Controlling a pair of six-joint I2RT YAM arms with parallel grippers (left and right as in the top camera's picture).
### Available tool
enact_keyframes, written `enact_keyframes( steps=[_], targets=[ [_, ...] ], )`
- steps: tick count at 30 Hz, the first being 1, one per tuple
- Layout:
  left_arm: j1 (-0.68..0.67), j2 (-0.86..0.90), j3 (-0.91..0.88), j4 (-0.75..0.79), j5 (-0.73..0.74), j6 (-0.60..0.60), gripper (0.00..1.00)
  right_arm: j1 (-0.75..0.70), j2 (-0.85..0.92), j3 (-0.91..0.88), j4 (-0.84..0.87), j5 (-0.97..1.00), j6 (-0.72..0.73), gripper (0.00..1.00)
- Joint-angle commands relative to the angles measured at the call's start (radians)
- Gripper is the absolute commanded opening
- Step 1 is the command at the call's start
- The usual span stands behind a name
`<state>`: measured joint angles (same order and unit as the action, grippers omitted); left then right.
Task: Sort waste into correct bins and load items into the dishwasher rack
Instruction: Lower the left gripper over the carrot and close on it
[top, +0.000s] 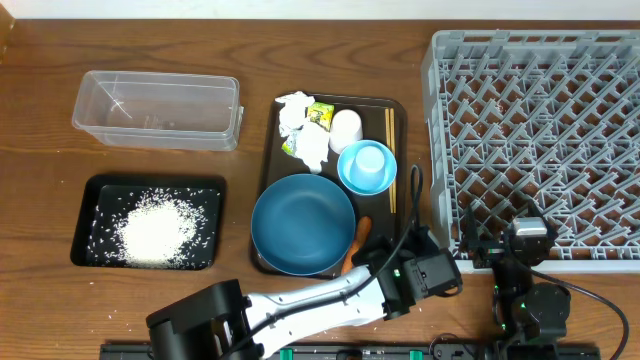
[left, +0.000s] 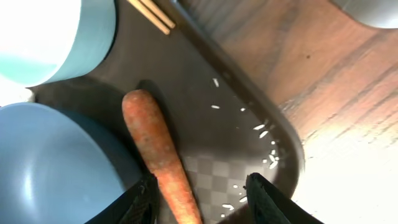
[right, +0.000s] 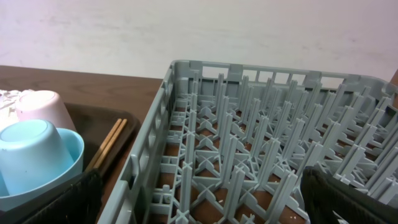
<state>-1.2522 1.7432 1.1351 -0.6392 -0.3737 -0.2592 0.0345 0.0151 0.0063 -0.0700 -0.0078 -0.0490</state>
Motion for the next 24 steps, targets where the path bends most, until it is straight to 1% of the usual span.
enact_keyframes(
  steps=[1,4,6,12,17,21,24],
  targets=[
    [0.022,0.000,0.027,0.010,-0.028,-0.015,0.51,0.008,-0.002,-0.001,-0.004,0.000,-0.012,0.99],
    [0.060,0.010,0.027,0.030,-0.027,-0.015,0.55,0.008,-0.002,-0.001,-0.004,0.000,-0.012,0.99],
    [0.089,0.015,0.027,0.038,-0.015,-0.014,0.55,0.008,-0.002,-0.001,-0.004,0.000,-0.012,0.99],
    [0.211,0.016,0.027,0.049,0.124,-0.013,0.55,0.008,-0.002,-0.001,-0.004,0.000,-0.012,0.99],
    [0.275,0.016,0.027,0.070,0.267,0.043,0.55,0.008,-0.002,-0.001,-0.005,0.000,-0.012,0.99],
    [0.273,0.016,0.027,0.080,0.265,0.076,0.55,0.008,-0.002,-0.001,-0.004,0.000,-0.012,0.99],
    [0.262,0.015,0.027,0.082,0.237,0.076,0.55,0.008,-0.002,-0.001,-0.004,0.000,-0.012,0.99]
  ],
)
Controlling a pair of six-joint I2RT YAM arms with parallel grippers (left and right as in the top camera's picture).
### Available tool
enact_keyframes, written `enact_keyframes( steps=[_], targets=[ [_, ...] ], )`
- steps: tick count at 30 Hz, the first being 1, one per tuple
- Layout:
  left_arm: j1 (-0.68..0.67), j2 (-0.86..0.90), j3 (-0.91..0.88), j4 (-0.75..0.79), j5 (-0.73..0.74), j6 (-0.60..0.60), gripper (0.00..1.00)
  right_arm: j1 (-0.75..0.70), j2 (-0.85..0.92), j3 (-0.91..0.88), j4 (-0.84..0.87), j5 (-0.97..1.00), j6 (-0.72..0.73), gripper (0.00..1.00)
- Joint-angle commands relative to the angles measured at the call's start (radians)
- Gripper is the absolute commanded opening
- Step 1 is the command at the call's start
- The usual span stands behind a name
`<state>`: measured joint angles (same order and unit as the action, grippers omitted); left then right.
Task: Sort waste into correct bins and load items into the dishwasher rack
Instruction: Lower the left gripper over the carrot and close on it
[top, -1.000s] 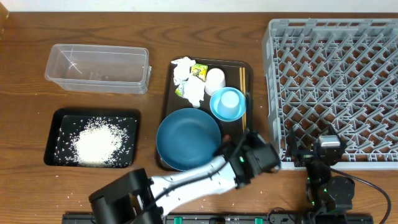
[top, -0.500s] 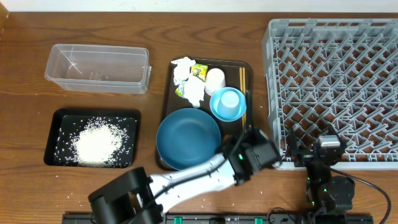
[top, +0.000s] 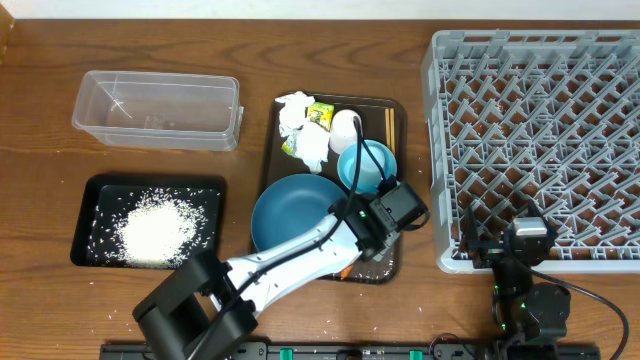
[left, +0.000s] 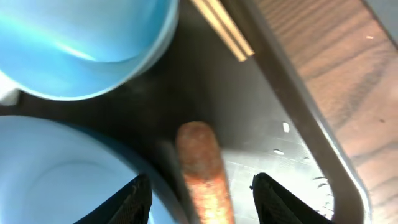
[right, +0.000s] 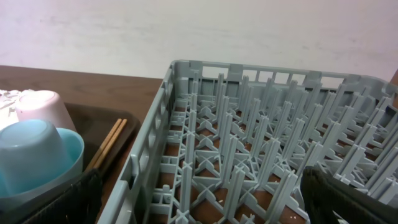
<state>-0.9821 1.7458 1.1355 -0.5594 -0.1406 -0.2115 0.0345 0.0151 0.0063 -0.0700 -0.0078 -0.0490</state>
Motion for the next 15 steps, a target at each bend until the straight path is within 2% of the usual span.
enact_keyframes(
  steps=[1,7,15],
  targets=[
    [-0.013,0.013,0.026,0.002,-0.008,0.029,0.55,0.008,-0.002,-0.001,-0.005,0.000,-0.012,0.99],
    [-0.030,0.026,0.026,0.009,-0.028,0.035,0.55,0.008,0.000,-0.001,-0.005,0.000,-0.012,0.99],
    [-0.029,0.127,0.026,0.000,-0.029,0.035,0.55,0.008,0.000,-0.001,-0.005,0.000,-0.012,0.99]
  ],
)
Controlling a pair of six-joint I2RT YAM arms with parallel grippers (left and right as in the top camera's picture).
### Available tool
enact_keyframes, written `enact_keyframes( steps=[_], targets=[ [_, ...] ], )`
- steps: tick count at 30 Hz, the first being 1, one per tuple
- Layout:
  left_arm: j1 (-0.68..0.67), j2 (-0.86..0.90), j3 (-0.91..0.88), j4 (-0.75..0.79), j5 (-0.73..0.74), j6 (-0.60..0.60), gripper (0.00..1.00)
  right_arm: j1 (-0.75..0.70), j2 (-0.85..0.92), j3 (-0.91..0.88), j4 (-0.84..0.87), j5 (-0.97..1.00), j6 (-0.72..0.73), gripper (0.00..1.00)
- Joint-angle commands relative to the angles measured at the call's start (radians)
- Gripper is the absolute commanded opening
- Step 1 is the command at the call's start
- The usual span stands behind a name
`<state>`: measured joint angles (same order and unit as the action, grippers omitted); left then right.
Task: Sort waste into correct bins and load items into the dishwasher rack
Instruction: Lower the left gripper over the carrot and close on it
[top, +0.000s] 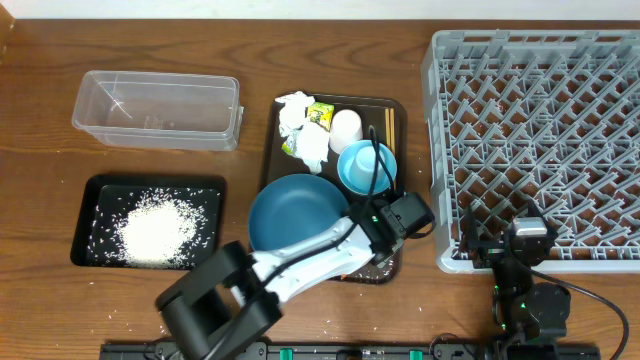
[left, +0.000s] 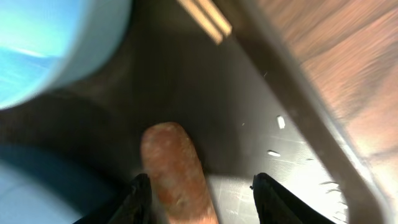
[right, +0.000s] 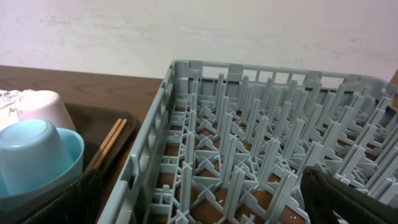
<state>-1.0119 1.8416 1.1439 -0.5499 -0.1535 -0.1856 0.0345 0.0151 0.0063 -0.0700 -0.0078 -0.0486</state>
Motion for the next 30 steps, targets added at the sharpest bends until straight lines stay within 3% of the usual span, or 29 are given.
enact_keyframes(
  steps=[1,13,21,30],
  targets=[
    [0.001,0.037,0.018,-0.013,-0.016,0.010,0.55,0.008,0.000,-0.001,-0.004,0.000,-0.012,0.99],
    [0.000,0.041,0.018,-0.034,-0.048,-0.021,0.56,0.008,0.000,-0.001,-0.004,0.000,-0.012,0.99],
    [0.000,0.041,0.018,-0.068,0.025,-0.129,0.56,0.008,0.000,-0.001,-0.004,0.000,-0.012,0.99],
    [0.000,0.041,0.012,-0.077,0.126,-0.135,0.54,0.008,0.000,-0.001,-0.005,0.000,-0.012,0.99]
  ],
)
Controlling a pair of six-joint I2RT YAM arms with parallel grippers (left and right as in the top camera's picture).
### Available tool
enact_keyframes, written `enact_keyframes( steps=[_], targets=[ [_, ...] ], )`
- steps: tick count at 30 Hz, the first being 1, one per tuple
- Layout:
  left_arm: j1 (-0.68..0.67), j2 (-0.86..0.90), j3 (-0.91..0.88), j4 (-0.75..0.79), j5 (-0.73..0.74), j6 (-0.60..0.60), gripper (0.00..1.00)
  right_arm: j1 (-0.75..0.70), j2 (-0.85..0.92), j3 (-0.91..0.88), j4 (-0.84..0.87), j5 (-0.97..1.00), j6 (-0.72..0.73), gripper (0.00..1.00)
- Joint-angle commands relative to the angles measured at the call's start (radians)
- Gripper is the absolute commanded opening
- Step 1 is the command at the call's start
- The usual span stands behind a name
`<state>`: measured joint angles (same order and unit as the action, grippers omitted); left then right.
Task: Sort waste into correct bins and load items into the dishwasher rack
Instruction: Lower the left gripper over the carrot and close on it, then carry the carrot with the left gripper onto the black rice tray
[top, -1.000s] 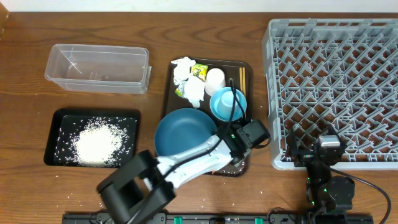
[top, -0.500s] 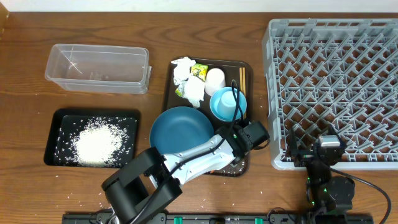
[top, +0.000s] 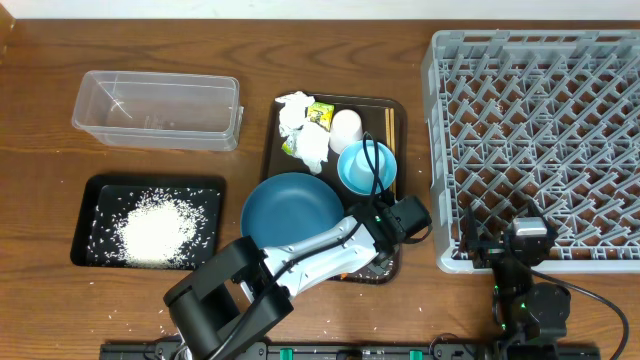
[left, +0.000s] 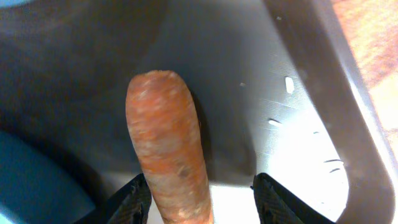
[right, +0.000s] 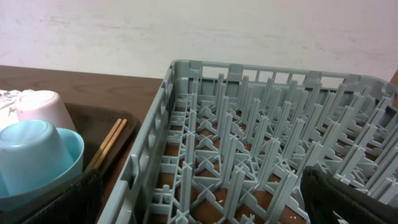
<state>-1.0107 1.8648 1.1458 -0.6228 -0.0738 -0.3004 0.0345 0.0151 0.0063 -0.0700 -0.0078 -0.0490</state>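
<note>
An orange carrot (left: 166, 146) lies on the dark tray (left: 249, 56) beside the big blue bowl (top: 292, 212). My left gripper (left: 205, 204) is low over it, open, its fingers (left: 138, 198) on either side of the carrot's near end, which sits closer to the left finger. In the overhead view the arm hides the carrot. A small blue bowl (top: 366, 166) holding a cup, a pale cup (top: 345, 125), chopsticks (top: 391, 128) and crumpled tissue (top: 300, 125) fill the tray's far half. My right gripper (right: 199, 205) rests open at the grey dish rack (top: 540, 130).
A clear plastic bin (top: 157, 108) stands at the far left, and a black tray with rice (top: 150, 222) lies in front of it. A green wrapper (top: 320, 115) lies among the tissue. Rice grains (left: 289, 84) dot the tray's corner.
My left gripper has come down closer to the carrot, which now fills more of the wrist view between the fingers. The big blue bowl sits slightly further left. The right arm is unchanged.
My left gripper hung open over the tray's near right corner with the carrot ahead. Then it was further up the tray, by the small blue bowl. Afterwards it was back over the carrot's tip, and now it straddles the carrot low down. The right arm stayed still.
</note>
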Motion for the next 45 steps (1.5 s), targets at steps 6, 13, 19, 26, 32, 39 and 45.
enact_keyframes(
  steps=[6,13,19,26,32,39,45],
  targets=[
    [-0.010,0.018,0.011,0.005,0.067,-0.020,0.38,0.008,0.000,-0.001,-0.004,0.000,-0.012,0.99],
    [-0.014,0.016,0.018,0.011,0.067,-0.020,0.27,0.008,0.000,-0.001,-0.004,0.000,-0.012,0.99],
    [-0.014,-0.002,0.058,-0.019,0.067,-0.042,0.23,0.008,0.000,-0.001,-0.005,0.000,-0.012,0.99],
    [-0.014,-0.128,0.089,-0.034,0.066,-0.071,0.23,0.008,0.000,-0.001,-0.004,0.000,-0.012,0.99],
    [0.013,-0.291,0.089,-0.045,0.062,-0.079,0.23,0.008,0.000,-0.001,-0.004,0.000,-0.012,0.99],
    [0.195,-0.473,0.089,-0.212,-0.083,-0.079,0.23,0.008,0.000,-0.001,-0.004,0.000,-0.012,0.99],
    [0.488,-0.550,0.089,-0.377,-0.208,-0.079,0.22,0.008,0.000,-0.001,-0.004,0.000,-0.012,0.99]
  ],
)
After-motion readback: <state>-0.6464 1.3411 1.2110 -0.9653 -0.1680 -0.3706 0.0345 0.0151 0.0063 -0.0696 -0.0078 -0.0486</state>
